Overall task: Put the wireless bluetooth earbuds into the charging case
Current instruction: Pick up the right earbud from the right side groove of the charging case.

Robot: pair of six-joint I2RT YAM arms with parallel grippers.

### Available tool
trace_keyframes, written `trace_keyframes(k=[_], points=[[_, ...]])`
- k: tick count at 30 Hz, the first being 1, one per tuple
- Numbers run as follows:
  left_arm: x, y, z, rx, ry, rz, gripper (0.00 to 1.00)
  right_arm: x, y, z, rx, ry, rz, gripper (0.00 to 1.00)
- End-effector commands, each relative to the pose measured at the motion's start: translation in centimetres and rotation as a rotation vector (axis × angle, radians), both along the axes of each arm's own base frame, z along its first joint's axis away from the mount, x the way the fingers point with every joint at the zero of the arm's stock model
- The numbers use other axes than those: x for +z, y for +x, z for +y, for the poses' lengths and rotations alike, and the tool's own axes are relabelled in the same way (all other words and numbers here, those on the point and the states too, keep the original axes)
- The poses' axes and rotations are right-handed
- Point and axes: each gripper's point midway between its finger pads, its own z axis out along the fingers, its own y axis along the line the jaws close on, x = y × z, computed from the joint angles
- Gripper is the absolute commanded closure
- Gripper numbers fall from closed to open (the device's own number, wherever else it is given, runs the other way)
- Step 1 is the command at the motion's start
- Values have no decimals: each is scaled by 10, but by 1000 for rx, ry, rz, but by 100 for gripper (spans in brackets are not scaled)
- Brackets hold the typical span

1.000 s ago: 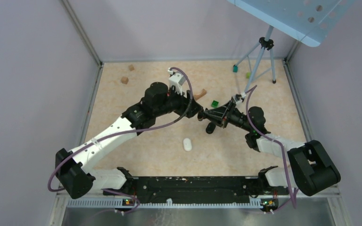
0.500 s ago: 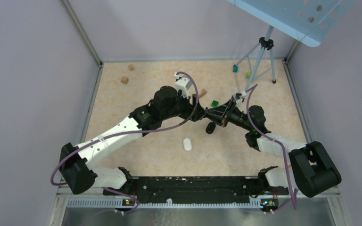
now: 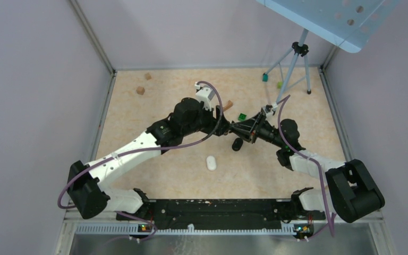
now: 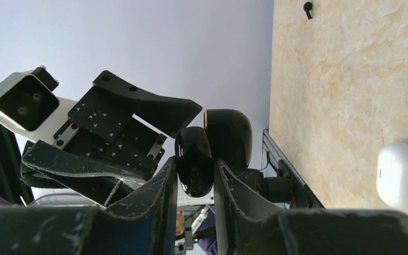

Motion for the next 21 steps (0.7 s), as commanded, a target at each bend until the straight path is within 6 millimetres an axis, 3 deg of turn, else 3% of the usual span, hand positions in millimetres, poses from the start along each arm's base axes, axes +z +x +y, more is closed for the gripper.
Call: trace_keyframes(k=[1, 8, 15, 21], points=[[25, 8, 12, 68, -28, -81, 26, 24, -2, 2, 3, 21, -92, 100], [36, 13, 23, 111, -43, -87, 23, 3, -3, 4, 24, -56, -88, 100], [1, 17, 25, 50, -109, 184, 28, -5, -3, 8, 59, -63, -90, 100], [-9, 7, 13, -64, -129, 255, 38, -8, -2, 9, 66, -76, -89, 100]])
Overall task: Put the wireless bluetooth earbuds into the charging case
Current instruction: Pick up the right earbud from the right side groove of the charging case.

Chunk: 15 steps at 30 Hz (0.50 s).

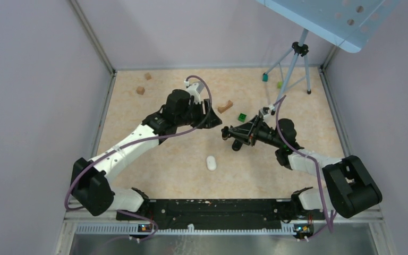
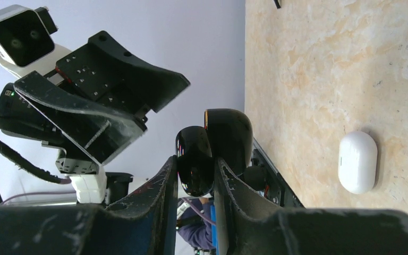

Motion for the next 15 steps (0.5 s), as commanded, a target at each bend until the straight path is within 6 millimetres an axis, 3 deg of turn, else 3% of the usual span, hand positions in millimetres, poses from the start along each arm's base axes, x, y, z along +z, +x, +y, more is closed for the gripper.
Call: trace_keyframes(k=[1, 6, 10, 15], points=[[8, -22, -22, -149, -84, 59, 39, 20, 2, 6, 28, 13, -91, 100], [-3, -30, -29, -198, -86, 137, 39, 20, 4, 7, 24, 10, -94, 100], [-10, -31, -31, -205, -83, 168, 47, 20, 5, 6, 20, 9, -94, 100], [-11, -29, -33, -209, -84, 166, 50, 18, 4, 6, 18, 6, -90, 100]])
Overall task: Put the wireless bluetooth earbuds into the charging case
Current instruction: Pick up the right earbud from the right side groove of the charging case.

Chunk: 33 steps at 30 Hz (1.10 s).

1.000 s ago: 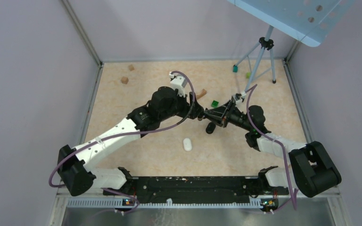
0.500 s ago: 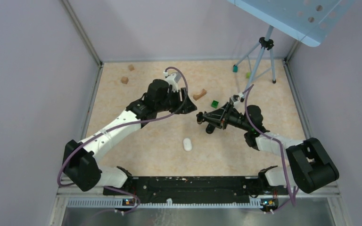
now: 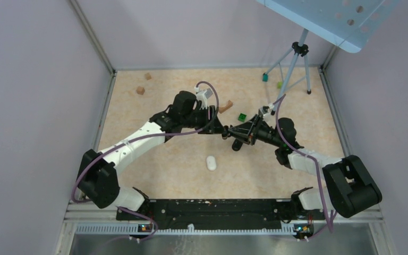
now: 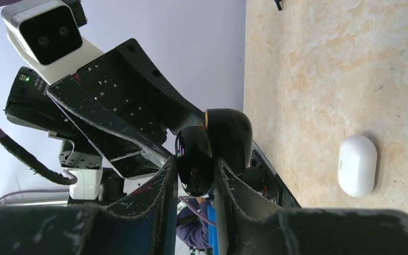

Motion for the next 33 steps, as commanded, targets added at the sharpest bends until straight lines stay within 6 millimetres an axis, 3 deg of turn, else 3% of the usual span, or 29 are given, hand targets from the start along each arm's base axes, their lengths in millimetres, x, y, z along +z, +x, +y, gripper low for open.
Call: trace_keyframes(k=[1, 23, 29, 33], points=[[19, 2, -8, -22, -50, -26, 52, 16, 3, 5, 14, 14, -70, 100], [27, 13, -15, -13, -80, -61, 73, 18, 2, 5, 12, 23, -74, 100], [28, 14, -17, -15, -84, -61, 86, 18, 1, 4, 12, 24, -73, 100], [33, 17, -15, -7, -80, -97, 88, 19, 0, 3, 9, 25, -74, 100]])
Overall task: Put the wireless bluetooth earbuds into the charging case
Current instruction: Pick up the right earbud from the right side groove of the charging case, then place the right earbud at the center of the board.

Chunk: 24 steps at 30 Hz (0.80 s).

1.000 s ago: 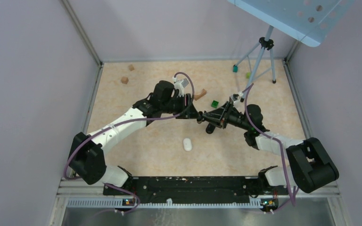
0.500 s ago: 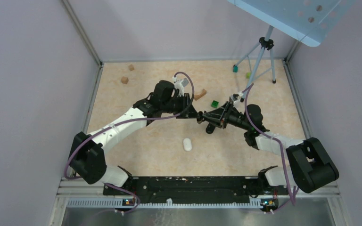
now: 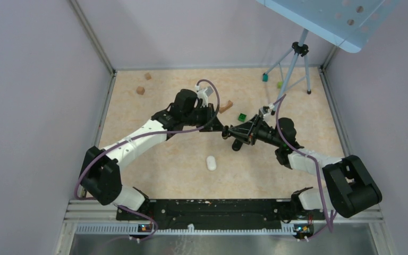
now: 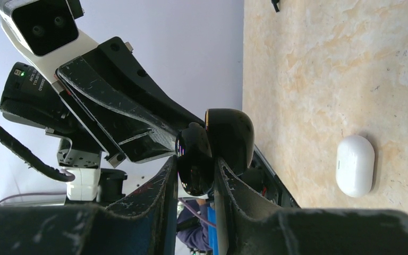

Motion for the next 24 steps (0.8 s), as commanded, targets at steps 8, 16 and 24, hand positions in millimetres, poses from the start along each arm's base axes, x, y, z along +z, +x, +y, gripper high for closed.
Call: trace_keyframes(k=[8, 16, 24], points=[[62, 19, 1, 23, -83, -209, 94, 20, -2, 3, 10, 27, -85, 100], [88, 12, 7, -36, -164, -321, 99, 16, -2, -2, 5, 34, -81, 100], [87, 18, 27, 7, -98, -482, 100, 6, 1, -16, 123, -3, -196, 100]])
